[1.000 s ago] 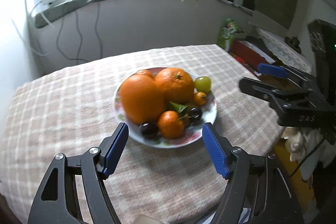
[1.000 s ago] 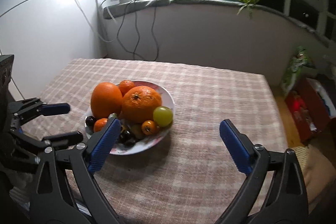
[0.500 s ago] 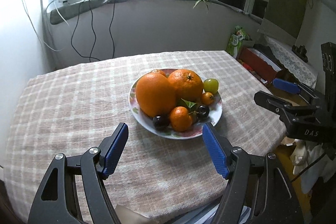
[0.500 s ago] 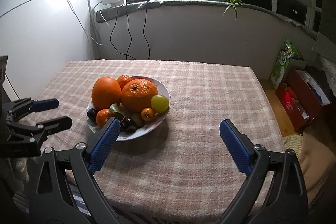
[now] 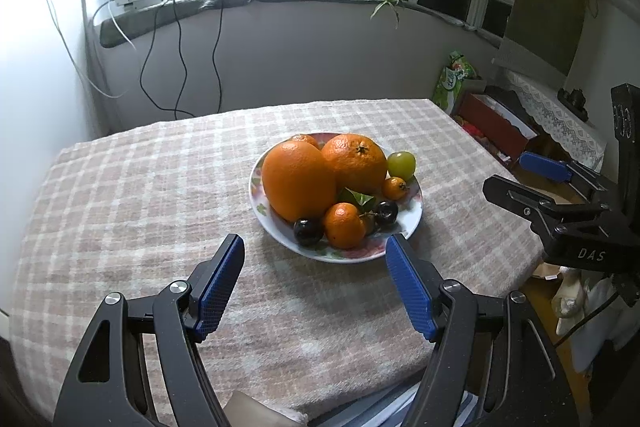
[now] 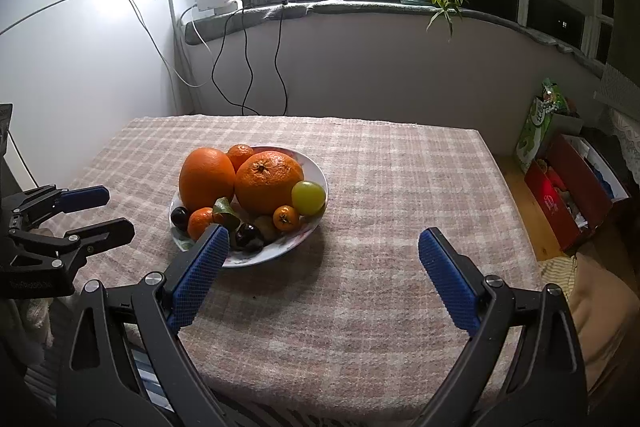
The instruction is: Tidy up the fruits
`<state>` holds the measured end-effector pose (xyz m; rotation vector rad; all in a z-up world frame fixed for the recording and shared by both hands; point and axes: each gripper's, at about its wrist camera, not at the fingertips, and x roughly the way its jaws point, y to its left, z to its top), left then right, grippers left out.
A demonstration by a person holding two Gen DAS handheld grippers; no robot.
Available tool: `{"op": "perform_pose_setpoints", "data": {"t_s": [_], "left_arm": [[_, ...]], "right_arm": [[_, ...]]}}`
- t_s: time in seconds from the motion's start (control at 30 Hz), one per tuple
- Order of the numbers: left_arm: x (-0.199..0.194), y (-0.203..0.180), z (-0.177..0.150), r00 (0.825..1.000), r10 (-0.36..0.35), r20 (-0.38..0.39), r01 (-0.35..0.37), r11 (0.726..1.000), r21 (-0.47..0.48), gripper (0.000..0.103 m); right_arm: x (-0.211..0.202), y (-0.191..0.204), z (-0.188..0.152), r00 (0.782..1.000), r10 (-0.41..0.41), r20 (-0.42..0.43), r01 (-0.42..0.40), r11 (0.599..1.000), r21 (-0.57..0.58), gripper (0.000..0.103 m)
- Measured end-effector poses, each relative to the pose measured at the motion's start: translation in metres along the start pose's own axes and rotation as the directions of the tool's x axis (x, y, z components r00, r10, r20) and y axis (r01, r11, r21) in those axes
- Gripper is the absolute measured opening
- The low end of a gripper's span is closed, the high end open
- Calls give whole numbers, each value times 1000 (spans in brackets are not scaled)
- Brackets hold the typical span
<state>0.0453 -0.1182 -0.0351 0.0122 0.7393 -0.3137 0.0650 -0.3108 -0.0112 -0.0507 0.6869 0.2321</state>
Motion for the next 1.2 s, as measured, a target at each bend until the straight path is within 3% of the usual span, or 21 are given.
{"op": "perform_pose_setpoints", "data": {"t_s": [1.2], "left_arm": [[-2,1,1,1000,14,25,-14,1000,1,74]], "right_arm": [[4,-2,-4,1000,18,-16,-17,1000,20,98]]}}
